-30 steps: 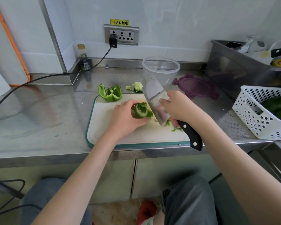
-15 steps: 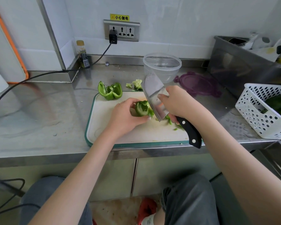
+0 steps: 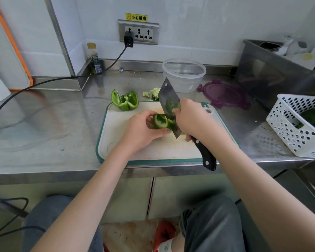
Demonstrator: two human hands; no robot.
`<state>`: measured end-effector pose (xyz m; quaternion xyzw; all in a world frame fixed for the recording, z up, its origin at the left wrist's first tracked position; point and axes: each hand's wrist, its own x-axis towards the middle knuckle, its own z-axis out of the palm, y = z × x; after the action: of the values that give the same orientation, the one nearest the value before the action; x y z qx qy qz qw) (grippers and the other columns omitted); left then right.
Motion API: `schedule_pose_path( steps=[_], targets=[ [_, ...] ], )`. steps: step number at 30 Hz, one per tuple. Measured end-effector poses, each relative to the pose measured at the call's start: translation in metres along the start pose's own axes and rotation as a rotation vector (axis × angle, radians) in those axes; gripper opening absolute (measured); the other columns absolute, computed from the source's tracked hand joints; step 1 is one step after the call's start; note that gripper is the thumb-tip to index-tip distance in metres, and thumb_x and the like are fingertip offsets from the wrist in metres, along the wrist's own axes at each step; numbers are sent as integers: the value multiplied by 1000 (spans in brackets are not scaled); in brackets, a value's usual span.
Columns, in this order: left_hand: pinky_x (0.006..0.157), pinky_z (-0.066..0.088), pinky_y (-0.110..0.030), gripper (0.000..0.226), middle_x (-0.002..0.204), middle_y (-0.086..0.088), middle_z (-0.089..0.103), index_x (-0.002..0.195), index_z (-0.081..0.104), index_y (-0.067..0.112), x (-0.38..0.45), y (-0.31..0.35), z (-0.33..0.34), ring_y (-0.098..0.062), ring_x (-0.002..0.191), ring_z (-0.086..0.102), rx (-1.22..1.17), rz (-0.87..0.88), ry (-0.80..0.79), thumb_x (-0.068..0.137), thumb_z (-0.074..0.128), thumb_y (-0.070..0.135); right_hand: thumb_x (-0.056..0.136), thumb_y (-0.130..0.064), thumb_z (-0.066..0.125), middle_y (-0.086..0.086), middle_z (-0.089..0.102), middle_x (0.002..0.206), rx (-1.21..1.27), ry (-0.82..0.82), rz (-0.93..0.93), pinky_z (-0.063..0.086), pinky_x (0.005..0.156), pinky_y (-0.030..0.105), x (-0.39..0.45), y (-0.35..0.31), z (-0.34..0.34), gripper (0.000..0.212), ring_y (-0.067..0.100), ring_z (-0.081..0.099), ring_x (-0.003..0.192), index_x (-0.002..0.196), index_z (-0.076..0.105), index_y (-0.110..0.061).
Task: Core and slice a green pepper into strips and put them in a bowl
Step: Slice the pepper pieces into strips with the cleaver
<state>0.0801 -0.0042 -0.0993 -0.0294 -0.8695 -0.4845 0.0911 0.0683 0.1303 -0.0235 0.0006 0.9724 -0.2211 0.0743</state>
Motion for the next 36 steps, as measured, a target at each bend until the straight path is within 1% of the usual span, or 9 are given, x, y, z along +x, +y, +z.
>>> schedule_pose_path(
  steps=[6, 8, 16, 21, 24, 27, 29, 34, 36],
  targets=[
    [60, 40, -5, 61, 84, 18, 55, 116, 60, 20, 0, 1, 1, 5, 72, 52, 27, 4, 19, 63, 84, 38, 90, -4, 51, 8, 59, 107, -202, 72, -64, 40, 58, 31, -9, -3, 13, 29, 29, 62, 86, 118, 45, -9],
    [59, 38, -3, 59, 81, 18, 54, 115, 61, 18, 0, 2, 1, 5, 68, 51, 21, -1, 29, 63, 84, 35, 91, -4, 50, 11, 60, 109, -206, 101, -50, 38, 61, 33, -12, -4, 19, 28, 32, 61, 96, 119, 45, -7],
    [59, 38, 0, 55, 82, 20, 54, 112, 62, 19, -1, 2, 0, 6, 70, 51, 20, -1, 17, 64, 84, 35, 90, -2, 49, 13, 60, 111, -184, 62, -51, 42, 58, 35, -7, -2, 18, 24, 35, 62, 92, 113, 44, -7],
    [70, 44, -14, 59, 92, 11, 62, 114, 61, 20, 0, 2, 0, 0, 78, 55, 28, 7, 13, 63, 84, 38, 96, -12, 41, 17, 61, 104, -114, 82, -127, 48, 65, 37, -5, 0, 14, 22, 33, 62, 91, 112, 52, -4],
    [73, 45, -15, 61, 98, 8, 62, 117, 60, 19, -1, 3, 0, -5, 85, 58, 43, 26, 4, 64, 84, 36, 95, -8, 45, 14, 59, 96, -160, 57, -76, 42, 49, 32, 6, -3, 19, 23, 35, 65, 91, 116, 49, -2],
    [72, 44, -15, 61, 97, 9, 61, 118, 60, 19, -1, 3, 0, -6, 85, 57, 58, 38, 0, 65, 83, 37, 93, -3, 44, 12, 59, 88, -174, -14, -24, 38, 33, 26, 16, -2, 19, 28, 26, 69, 62, 121, 47, -6],
    [74, 46, -18, 60, 98, 9, 61, 118, 60, 20, -1, 3, 0, -6, 86, 57, 63, 42, -14, 65, 83, 38, 93, -3, 42, 10, 55, 71, -188, -41, -31, 35, 26, 20, 15, 3, 15, 27, 20, 55, 34, 119, 48, -8],
    [80, 48, -25, 66, 102, 7, 61, 122, 57, 19, -1, 4, 1, -9, 88, 56, 95, 51, -15, 65, 83, 38, 92, -3, 48, 14, 62, 103, -82, 28, -28, 43, 47, 32, 10, -6, 14, 22, 28, 57, 67, 113, 53, -3],
    [73, 44, -20, 64, 94, 11, 59, 121, 58, 20, -2, 6, 0, -3, 80, 55, 76, 39, 0, 64, 84, 37, 91, -2, 49, 11, 56, 83, -57, 21, -24, 44, 47, 32, 11, -8, 16, 25, 29, 60, 63, 117, 52, -4]
  ],
)
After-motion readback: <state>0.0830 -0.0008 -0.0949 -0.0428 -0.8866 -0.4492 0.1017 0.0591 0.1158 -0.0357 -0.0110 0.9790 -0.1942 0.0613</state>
